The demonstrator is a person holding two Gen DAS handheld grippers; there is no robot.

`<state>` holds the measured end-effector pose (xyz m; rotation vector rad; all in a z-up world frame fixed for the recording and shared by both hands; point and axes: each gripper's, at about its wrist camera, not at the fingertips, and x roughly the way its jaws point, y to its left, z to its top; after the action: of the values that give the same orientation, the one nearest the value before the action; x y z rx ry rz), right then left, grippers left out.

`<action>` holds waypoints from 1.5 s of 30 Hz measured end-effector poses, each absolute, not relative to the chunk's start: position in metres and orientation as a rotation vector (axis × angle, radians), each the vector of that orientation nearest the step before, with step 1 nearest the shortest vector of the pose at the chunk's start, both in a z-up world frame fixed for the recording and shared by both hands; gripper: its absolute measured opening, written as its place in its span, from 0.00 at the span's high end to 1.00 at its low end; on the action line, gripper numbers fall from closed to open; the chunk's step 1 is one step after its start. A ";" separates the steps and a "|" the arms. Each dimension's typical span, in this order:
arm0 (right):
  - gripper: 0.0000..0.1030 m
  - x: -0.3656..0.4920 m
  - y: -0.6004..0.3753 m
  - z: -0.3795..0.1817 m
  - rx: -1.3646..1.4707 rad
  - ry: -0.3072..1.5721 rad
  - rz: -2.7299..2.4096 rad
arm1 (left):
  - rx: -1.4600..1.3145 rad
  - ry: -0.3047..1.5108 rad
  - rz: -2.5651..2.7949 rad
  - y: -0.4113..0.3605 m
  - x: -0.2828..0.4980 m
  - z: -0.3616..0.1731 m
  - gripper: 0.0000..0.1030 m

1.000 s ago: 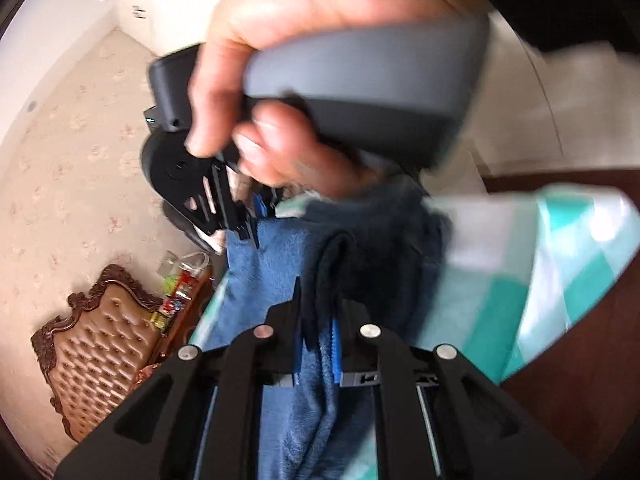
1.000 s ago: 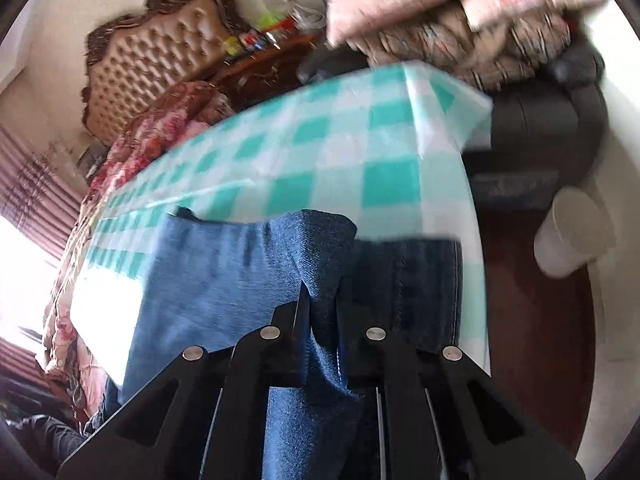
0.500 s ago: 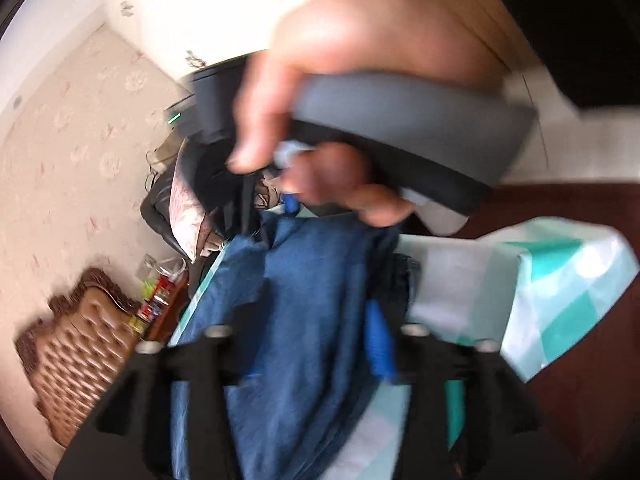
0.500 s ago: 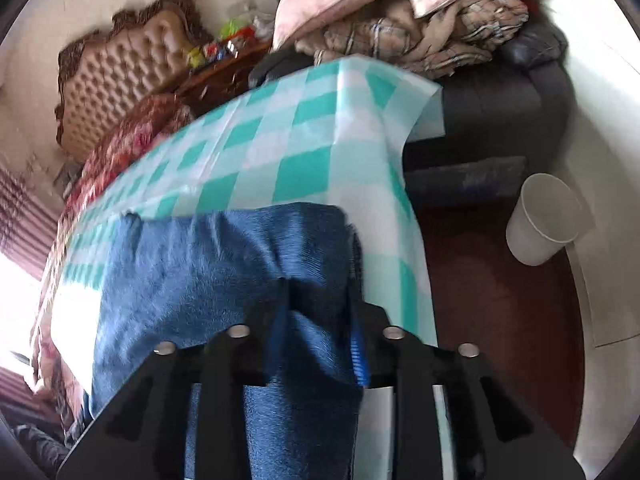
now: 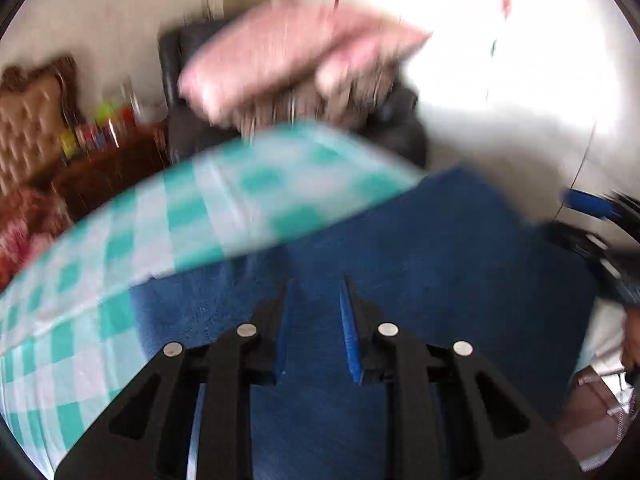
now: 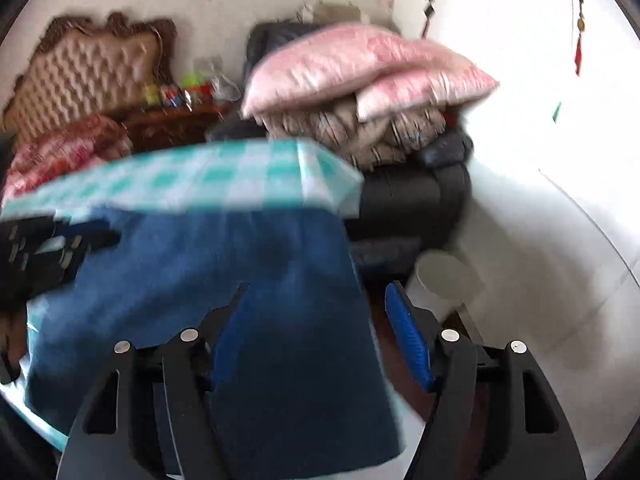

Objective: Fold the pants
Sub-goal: 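Lower the folded jeans onto the sheet and open both tools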

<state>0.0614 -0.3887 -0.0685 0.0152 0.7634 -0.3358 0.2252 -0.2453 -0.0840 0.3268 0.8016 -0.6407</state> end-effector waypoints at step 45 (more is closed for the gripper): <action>0.32 0.062 -0.395 -0.111 0.101 0.889 -0.442 | 0.229 0.906 -0.615 -0.182 0.080 -0.095 0.61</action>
<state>0.0620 -0.3952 -0.1110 0.1008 0.8888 -0.4419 0.0805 -0.1819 -0.0946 0.2289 0.9063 -0.6154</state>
